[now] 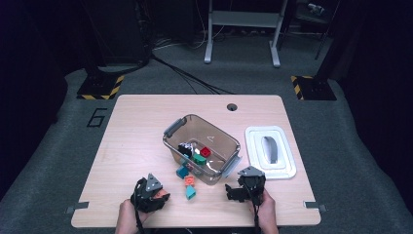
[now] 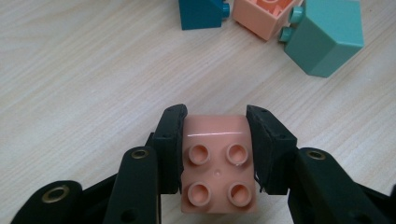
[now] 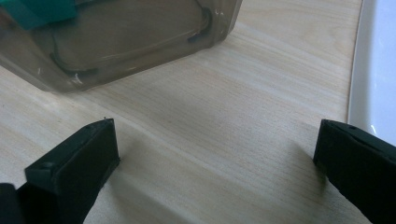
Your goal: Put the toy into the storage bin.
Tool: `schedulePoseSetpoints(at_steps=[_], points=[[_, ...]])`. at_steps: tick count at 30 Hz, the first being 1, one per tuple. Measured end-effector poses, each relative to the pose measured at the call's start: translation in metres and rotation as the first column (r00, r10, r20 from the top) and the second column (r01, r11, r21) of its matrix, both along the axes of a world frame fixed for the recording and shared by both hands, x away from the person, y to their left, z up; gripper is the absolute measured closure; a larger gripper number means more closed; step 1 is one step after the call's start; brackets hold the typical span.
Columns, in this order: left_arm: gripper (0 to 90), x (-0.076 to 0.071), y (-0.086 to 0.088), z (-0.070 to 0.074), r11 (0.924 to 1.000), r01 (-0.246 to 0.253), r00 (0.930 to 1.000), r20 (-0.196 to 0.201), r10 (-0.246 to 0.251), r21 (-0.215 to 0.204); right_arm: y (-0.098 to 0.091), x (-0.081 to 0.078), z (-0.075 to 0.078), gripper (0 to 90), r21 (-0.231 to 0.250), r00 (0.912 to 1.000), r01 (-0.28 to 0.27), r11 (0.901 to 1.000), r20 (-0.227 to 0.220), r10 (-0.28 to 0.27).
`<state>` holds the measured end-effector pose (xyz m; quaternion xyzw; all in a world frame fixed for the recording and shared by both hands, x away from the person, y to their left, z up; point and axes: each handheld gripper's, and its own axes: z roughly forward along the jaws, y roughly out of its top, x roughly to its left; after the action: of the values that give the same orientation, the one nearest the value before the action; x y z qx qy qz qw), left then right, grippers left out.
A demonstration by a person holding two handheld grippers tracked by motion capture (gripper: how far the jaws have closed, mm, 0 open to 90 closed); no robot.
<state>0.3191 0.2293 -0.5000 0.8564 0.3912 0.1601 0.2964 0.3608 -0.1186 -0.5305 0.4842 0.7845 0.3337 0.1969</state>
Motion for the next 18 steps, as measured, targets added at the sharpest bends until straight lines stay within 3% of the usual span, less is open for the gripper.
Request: schedulePoseSetpoints(at_steps=[5, 18], points=[[58.8, 0.004, 0.002, 0.007, 1.0, -0.001, 1.0, 0.009, 0.001, -0.005, 0.0, 0.0, 0.0, 0.0, 0.0, 1.0, 0.0, 1.0, 0.0, 0.0], [58.8, 0.016, 0.006, 0.031, 0.9995, -0.007, 0.998, 0.063, 0.005, 0.03, 0.0, 0.0, 0.0, 0.0, 0.001, 1.0, 0.003, 1.0, -0.001, -0.003]])
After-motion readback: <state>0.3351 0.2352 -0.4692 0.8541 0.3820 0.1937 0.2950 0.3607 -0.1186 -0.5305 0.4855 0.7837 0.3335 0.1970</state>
